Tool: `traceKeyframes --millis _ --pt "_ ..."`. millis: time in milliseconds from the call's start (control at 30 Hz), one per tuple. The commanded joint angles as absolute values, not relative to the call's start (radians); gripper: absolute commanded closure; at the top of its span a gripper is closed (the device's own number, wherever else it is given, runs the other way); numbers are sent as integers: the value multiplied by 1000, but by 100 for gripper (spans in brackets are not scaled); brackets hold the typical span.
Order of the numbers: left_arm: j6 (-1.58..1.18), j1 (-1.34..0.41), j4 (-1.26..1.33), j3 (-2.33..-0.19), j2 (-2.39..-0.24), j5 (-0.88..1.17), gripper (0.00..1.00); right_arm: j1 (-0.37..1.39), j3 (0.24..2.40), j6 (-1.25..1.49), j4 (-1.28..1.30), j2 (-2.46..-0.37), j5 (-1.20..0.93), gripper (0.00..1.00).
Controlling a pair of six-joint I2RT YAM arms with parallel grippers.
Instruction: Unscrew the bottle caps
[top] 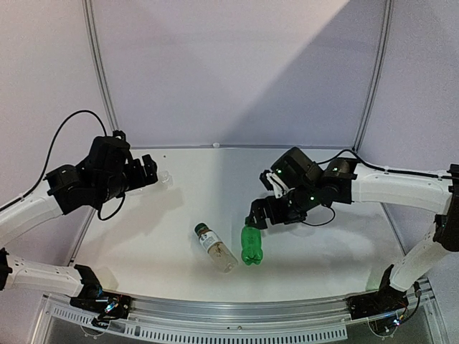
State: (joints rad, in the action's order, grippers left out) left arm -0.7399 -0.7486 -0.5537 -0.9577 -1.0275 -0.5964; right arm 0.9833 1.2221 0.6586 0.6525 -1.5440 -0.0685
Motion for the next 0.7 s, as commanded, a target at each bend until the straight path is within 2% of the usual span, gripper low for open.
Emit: traceKeyframes --millis 0,333,667 --pt "-784 -759 -697 -1035 -1063 -531 1 1029 1279 814 756 -1614 -93 1" --pt "-769 -758 -722 -1153 -1151 -353 1 1086 1340 991 739 -1743 -7 1" --pt "-724 -758 -745 -1143 -1066 -270 1 1095 1355 1117 729 -1832 148 2"
